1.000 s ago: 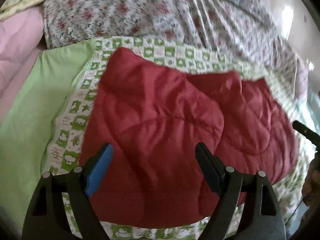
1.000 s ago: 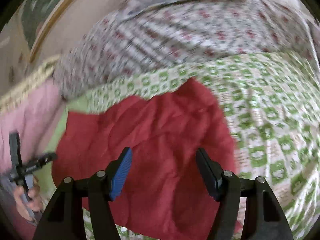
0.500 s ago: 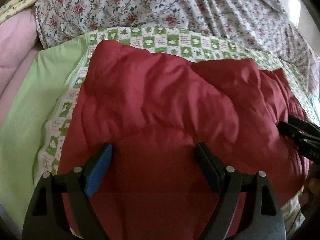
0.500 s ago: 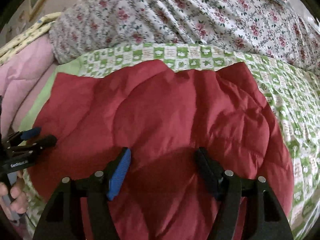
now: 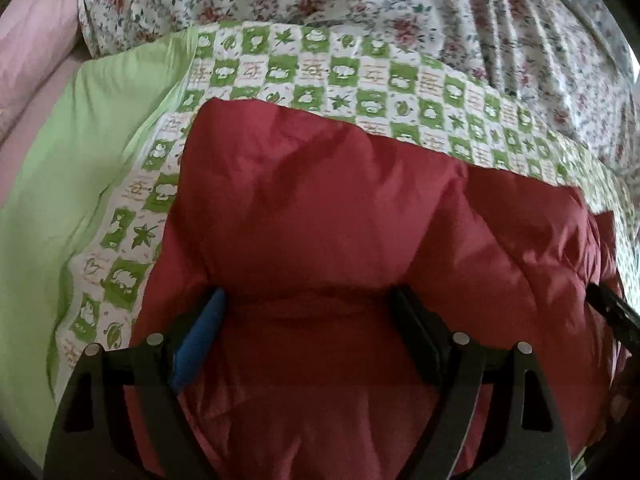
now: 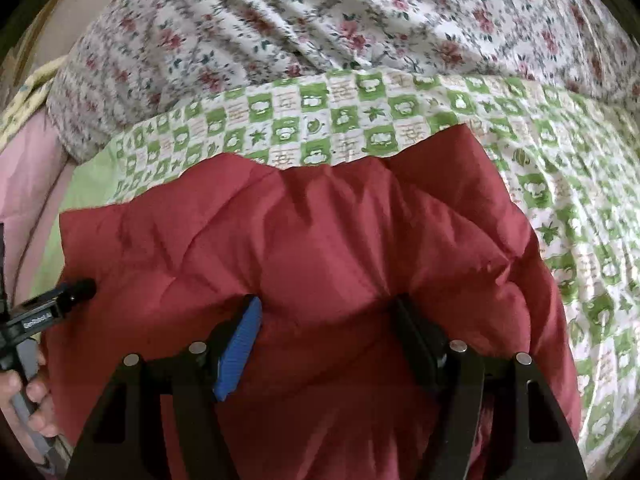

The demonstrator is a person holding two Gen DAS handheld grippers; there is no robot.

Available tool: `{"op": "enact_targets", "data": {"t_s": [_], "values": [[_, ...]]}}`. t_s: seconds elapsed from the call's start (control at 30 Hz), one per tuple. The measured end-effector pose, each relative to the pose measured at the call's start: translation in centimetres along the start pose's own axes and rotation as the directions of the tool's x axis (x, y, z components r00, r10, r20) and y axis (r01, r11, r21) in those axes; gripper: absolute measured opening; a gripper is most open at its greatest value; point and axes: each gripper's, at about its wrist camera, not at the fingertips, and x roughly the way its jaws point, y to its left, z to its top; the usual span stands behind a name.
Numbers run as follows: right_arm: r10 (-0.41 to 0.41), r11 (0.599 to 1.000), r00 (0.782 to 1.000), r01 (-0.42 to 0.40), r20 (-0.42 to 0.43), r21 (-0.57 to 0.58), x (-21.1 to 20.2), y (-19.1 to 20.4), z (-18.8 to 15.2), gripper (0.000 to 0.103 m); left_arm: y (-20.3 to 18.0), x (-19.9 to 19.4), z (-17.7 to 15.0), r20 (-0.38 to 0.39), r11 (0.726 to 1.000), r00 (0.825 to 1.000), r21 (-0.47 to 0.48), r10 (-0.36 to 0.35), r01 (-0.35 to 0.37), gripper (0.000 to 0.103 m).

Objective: Fold large clothes

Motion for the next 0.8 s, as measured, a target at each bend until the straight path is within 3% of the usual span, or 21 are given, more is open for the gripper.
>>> {"op": "enact_targets", "data": {"t_s": [0.53,0.8], "values": [[0.034,0.997,0.999,-0.033,-0.015,0.075,1.3,-1.4,0.4,0.07,1.0,1.1,1.6,-0.03,0.998,0.999,-0.05,-0.037,0.036,0.091],[0.032,0.997,0.999,-0.031,-0.01,0.078,1.4,-1.4,0.4,0.07,0.9,-4.5,-1.4,0.043,0.995,0.994,0.002,-0.098,0.098,0.091]]}}
